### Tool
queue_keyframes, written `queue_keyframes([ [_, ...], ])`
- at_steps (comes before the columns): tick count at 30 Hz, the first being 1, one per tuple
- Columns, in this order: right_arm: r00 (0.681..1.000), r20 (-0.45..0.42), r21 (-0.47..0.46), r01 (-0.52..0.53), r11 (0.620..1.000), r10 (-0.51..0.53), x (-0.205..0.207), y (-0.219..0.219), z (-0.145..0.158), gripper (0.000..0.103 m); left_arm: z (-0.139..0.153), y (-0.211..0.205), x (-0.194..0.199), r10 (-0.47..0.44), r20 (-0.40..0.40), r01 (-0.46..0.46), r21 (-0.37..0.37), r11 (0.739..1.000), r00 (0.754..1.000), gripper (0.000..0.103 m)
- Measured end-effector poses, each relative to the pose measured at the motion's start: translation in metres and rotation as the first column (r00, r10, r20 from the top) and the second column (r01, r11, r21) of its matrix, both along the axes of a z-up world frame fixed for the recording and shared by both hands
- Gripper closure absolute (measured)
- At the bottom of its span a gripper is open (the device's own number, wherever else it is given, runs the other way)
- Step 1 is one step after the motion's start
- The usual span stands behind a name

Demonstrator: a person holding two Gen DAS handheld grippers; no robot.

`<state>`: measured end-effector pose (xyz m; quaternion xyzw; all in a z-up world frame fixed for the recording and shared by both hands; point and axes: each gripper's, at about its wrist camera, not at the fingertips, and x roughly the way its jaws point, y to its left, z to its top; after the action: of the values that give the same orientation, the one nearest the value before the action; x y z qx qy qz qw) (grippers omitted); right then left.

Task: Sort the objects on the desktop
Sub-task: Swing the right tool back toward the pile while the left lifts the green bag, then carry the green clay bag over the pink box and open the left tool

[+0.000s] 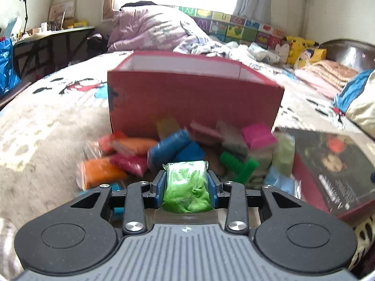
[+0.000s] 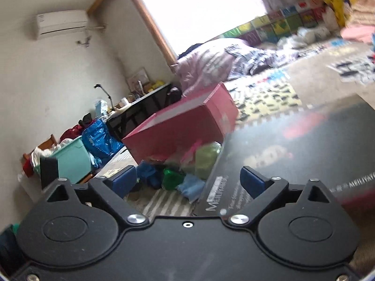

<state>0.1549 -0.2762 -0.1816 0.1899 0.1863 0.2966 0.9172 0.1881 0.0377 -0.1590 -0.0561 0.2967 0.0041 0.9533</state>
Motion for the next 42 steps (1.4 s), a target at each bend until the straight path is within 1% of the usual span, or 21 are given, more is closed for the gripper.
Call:
queue_keyframes([
  [2,0.999,0.053,-0.031,-0.009,0.999,0.011,-0.001,0.005,0.002,0.001,0.006,0.004,0.002,0.004,0.008,-0.004,-0.018,1.000,1.000,0.068],
  [5,0.990,0.137,-0.081,-0.018,0.997,0.029,-0.004,0.013,0.004,0.001,0.016,0.007,0.006,0.006,0.024,-0.005,-0.033,0.999,1.000,0.068],
  [13,0.992,0.064,-0.074,-0.102,0.992,0.107,0.009,0.014,0.003,0.001,0.055,0.008,0.026,-0.004,0.102,0.004,0.000,1.000,0.995,0.068],
  [17,0.991,-0.043,-0.001,-0.129,0.992,0.129,0.021,0.007,-0.002,0.001,0.075,0.008,0.046,-0.015,0.135,0.012,0.025,1.000,0.991,0.068],
  [19,0.991,-0.061,0.044,-0.117,0.992,0.120,0.022,0.001,-0.003,0.001,0.084,0.007,0.059,-0.023,0.142,0.017,0.039,0.999,0.990,0.068],
  [21,0.992,-0.047,0.052,-0.119,0.992,0.121,0.020,0.001,-0.004,0.001,0.093,0.007,0.073,-0.031,0.140,0.024,0.053,0.998,0.990,0.068],
  [23,0.992,-0.042,0.045,-0.114,0.992,0.116,0.020,0.004,-0.005,0.001,0.098,0.008,0.091,-0.041,0.118,0.035,0.047,0.998,0.992,0.068],
  [26,0.991,-0.043,0.043,-0.123,0.991,0.125,0.022,0.009,-0.007,0.001,0.097,0.009,0.117,-0.049,0.068,0.045,0.054,0.998,0.997,0.068],
  [29,0.989,-0.055,0.072,-0.131,0.989,0.135,0.024,0.012,-0.010,0.001,0.094,0.008,0.143,-0.055,0.013,0.054,0.067,0.996,0.998,0.068],
  [32,0.992,-0.048,0.084,-0.113,0.990,0.117,0.025,0.011,-0.010,0.001,0.092,0.007,0.168,-0.060,-0.041,0.063,0.079,0.995,0.997,0.068],
  [36,0.995,-0.042,0.106,-0.089,0.990,0.094,0.028,0.008,-0.010,0.001,0.082,0.006,0.199,-0.059,-0.132,0.069,0.067,0.995,0.990,0.068],
  [39,0.997,-0.032,0.113,-0.072,0.991,0.076,0.030,0.006,-0.009,0.001,0.075,0.003,0.214,-0.048,-0.179,0.063,0.079,0.995,0.983,0.068],
  [42,0.996,-0.035,0.127,-0.076,0.989,0.081,0.033,0.006,-0.010,0.001,0.067,0.000,0.229,-0.035,-0.227,0.058,0.093,0.994,0.973,0.068],
])
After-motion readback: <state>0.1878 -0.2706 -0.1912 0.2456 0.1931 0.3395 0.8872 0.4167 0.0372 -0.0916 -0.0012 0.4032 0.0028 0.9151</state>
